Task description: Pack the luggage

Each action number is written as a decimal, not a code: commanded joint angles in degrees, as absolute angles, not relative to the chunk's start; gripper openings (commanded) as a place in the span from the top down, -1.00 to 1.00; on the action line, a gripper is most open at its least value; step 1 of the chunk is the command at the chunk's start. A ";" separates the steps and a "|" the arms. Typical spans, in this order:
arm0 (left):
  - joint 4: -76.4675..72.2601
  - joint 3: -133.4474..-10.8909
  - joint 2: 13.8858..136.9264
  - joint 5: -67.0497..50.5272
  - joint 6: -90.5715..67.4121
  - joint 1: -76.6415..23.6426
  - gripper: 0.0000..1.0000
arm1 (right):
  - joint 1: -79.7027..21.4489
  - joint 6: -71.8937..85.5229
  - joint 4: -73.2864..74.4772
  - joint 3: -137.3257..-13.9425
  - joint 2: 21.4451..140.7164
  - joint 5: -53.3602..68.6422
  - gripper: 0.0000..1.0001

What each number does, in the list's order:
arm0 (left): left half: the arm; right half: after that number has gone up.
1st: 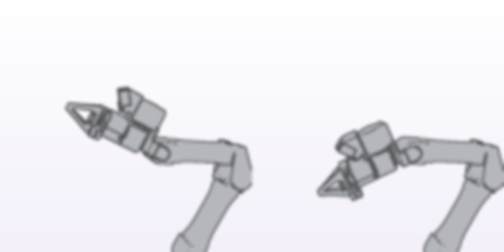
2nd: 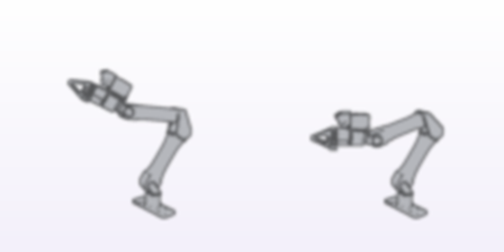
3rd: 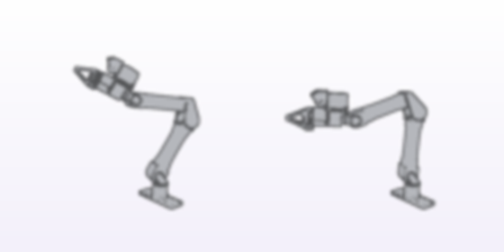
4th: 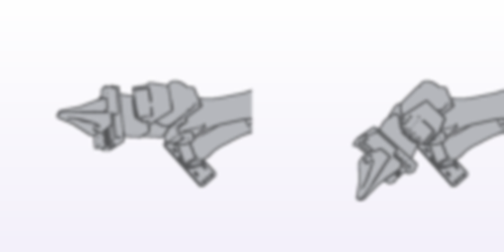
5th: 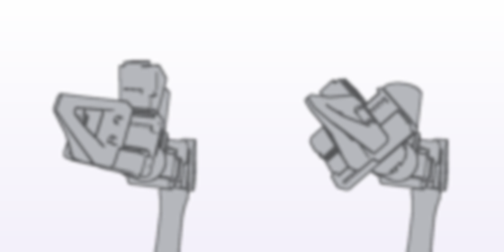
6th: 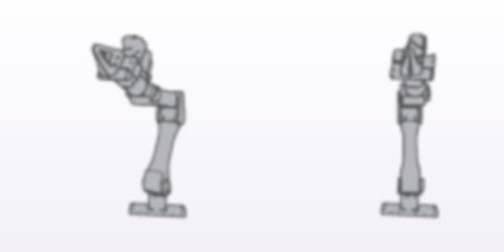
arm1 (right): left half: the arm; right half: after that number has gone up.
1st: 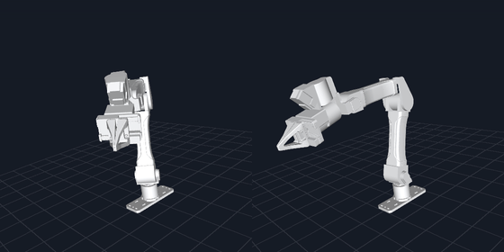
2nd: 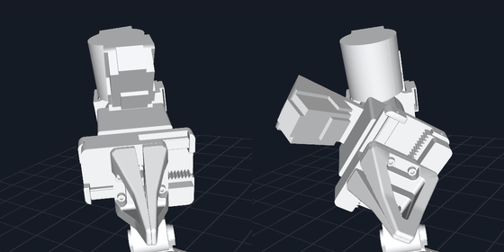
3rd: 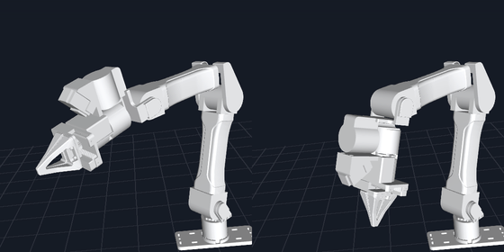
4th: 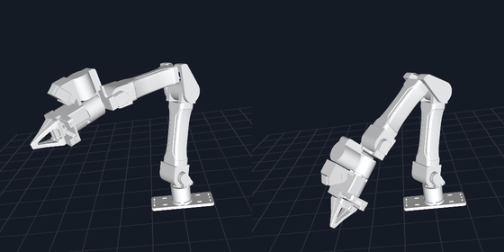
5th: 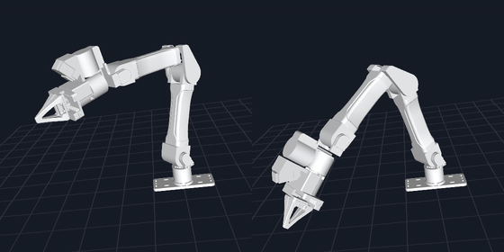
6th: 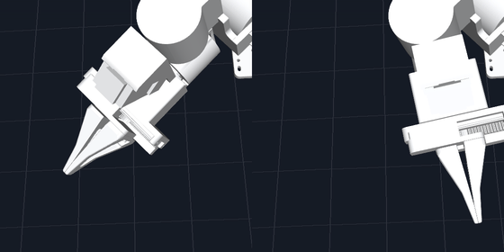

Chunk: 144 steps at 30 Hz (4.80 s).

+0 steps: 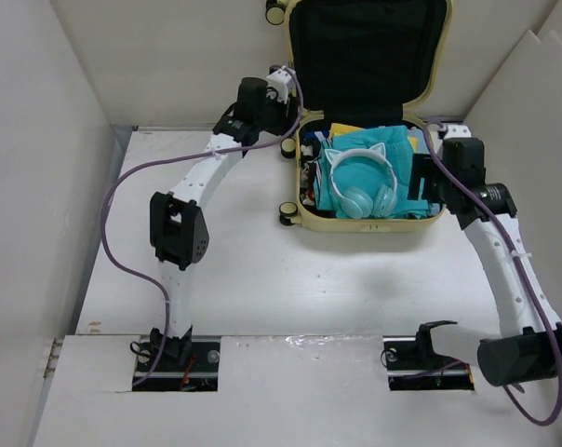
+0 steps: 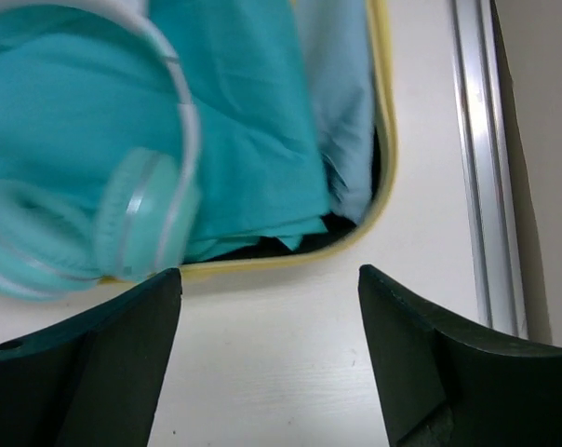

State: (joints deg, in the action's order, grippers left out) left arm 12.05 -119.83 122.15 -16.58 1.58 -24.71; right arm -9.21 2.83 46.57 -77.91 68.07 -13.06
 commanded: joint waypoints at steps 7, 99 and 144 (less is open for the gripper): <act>11.34 -125.14 128.48 -18.62 -2.10 -22.85 0.04 | 9.66 12.66 35.07 -66.62 69.41 -4.57 -0.22; 5.44 -110.06 109.53 -30.94 2.79 -5.36 1.00 | -1.32 -6.94 34.01 -92.18 110.65 -1.93 1.00; 53.17 -100.12 78.66 -6.15 35.06 -46.00 -1.00 | 18.37 2.73 41.75 -71.12 81.39 -4.48 -0.60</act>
